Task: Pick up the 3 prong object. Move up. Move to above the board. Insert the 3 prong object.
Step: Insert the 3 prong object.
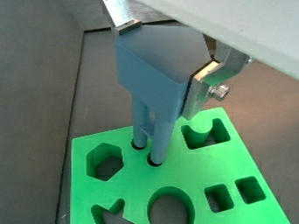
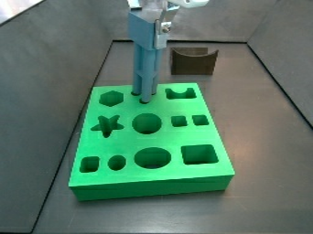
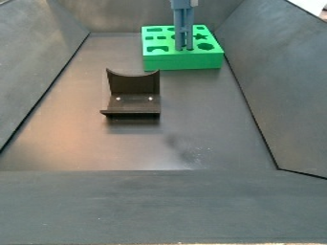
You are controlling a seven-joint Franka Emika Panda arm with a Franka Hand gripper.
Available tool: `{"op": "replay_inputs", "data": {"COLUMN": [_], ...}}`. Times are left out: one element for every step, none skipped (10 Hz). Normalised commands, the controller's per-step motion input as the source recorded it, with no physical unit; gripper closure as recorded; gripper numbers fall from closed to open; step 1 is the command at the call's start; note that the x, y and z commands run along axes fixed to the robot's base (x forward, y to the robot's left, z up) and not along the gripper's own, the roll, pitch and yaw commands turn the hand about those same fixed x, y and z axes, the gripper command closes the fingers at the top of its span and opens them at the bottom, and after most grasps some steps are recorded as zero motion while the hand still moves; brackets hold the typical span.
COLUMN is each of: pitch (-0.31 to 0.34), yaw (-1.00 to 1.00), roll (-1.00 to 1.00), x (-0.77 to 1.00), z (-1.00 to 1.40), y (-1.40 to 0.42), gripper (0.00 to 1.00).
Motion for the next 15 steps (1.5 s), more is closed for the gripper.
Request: {"op": "replay_inputs", "data": {"pitch": [-0.063, -0.017, -0.046, -0.076, -0.049, -0.026, 0.000, 0.000, 0.000, 0.000, -0.049, -0.104, -0.087, -0.081, -0.070], "yaw": [0.33, 0.19, 0.02, -0.04, -0.26, -0.35, -0.48, -0.44, -0.19, 0.00, 0.00, 0.00, -0.01, -0.08, -0.12], "roll": [-0.04, -0.03, -0.03, -0.01, 0.00, 0.00, 0.00, 0.00, -0.02, -0.02, -0.02, -0.12, -0.12, -0.14, -0.13], "x": [0.00, 0.00, 0.00, -0.08, -0.05, -0.06, 0.00, -0.05, 0.00, 0.00, 0.00, -0.01, -0.03, -0.05, -0.06], "z": [-0.29, -0.11, -0.23, -0.50, -0.51, -0.43, -0.35, -0.32, -0.13, -0.01, -0.29, -0.40, -0.34, -0.26, -0.23], "y": [0.02, 0.00, 0.00, 0.00, 0.00, 0.00, 0.00, 0.00, 0.00, 0.00, 0.00, -0.05, 0.00, -0.01, 0.00], "gripper": [1.00, 1.00, 1.00, 1.00, 1.00, 1.00, 1.00, 1.00, 1.00, 1.00, 1.00, 1.00, 1.00, 1.00, 1.00]}}
